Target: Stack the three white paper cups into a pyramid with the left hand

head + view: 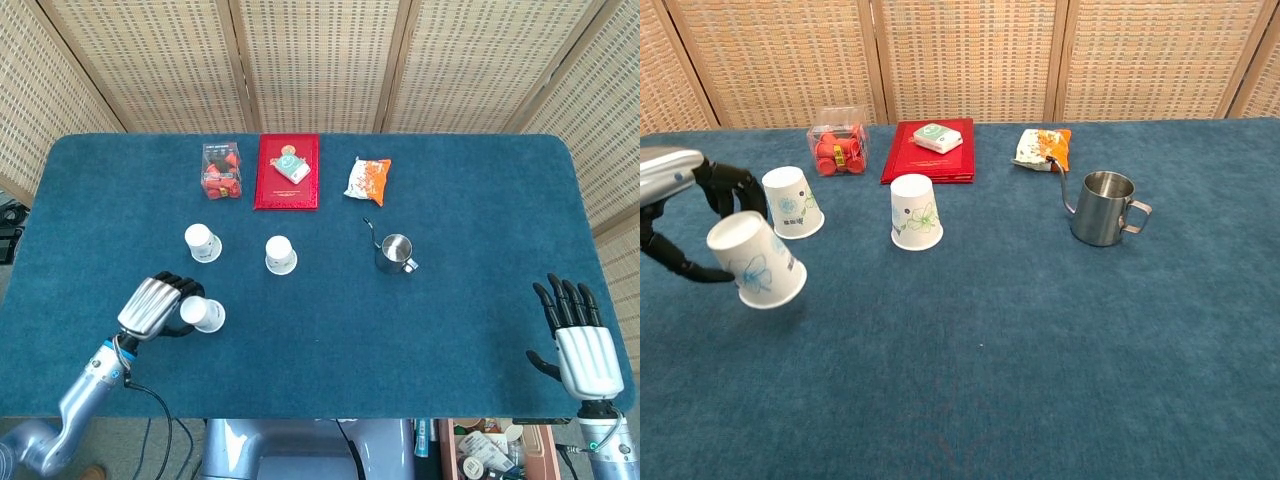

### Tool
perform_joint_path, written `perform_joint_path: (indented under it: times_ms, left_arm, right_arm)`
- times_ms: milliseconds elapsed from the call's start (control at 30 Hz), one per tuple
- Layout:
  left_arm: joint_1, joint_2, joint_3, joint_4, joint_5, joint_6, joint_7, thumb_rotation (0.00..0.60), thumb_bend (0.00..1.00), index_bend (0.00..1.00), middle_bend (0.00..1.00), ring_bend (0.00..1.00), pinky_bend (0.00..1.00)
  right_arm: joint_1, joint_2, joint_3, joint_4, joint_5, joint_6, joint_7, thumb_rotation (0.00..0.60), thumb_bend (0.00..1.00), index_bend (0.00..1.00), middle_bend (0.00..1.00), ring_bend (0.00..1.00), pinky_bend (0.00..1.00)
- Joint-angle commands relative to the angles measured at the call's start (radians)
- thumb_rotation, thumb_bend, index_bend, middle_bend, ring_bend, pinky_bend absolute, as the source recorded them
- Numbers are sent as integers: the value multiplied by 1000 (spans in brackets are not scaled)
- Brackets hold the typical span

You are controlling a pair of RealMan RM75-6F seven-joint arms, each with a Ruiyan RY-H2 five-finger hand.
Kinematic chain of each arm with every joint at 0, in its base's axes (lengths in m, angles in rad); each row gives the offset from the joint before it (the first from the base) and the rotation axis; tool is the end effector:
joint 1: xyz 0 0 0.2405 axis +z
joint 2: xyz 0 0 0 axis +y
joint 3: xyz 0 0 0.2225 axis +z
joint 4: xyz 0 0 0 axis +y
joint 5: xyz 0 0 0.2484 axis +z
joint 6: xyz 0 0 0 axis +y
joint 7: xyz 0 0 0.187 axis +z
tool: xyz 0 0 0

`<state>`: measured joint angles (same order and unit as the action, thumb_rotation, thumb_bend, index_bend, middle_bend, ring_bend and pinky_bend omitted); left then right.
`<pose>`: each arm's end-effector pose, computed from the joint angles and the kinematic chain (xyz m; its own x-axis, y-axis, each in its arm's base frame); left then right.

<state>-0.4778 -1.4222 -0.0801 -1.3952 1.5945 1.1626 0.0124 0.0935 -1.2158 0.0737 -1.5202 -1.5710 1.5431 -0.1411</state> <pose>-0.1909 0.3202 -0.0191 0.4304 0.1411 0.8915 0.8316 -0.4460 -0.3309 -0.2831 -0.2325 0.0984 0.5130 0.0932 0.8533 -0.8515 -0.0699 0.5196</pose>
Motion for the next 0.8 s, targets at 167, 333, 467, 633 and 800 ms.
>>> perform_joint_path:
  times_ms: [167, 333, 467, 633, 800]
  left_arm:
    - [-177, 18, -184, -21, -201, -192, 17, 600, 117, 428, 470, 449, 375]
    - [-258, -30, -231, 71, -305, -281, 35, 600, 117, 428, 470, 449, 375]
    - [-302, -66, -249, 137, -345, -322, 7, 600, 116, 427, 470, 449, 375]
    - [-330, -99, -254, 197, -374, -346, -14, 600, 117, 428, 470, 449, 374]
    - [-357, -127, -239, 255, -402, -391, -7, 600, 116, 428, 470, 449, 370]
  right_arm:
    - [12, -8, 11, 17, 35, -34, -2, 600, 0, 42, 0, 0, 0]
    - [21, -11, 22, 32, 72, -63, 7, 600, 0, 42, 0, 0, 0]
    - [27, -13, 30, 40, 88, -76, 11, 600, 0, 42, 0, 0, 0]
    - [30, -13, 33, 47, 102, -86, 15, 600, 0, 42, 0, 0, 0]
    - [31, -13, 33, 48, 100, -83, 14, 600, 0, 42, 0, 0, 0]
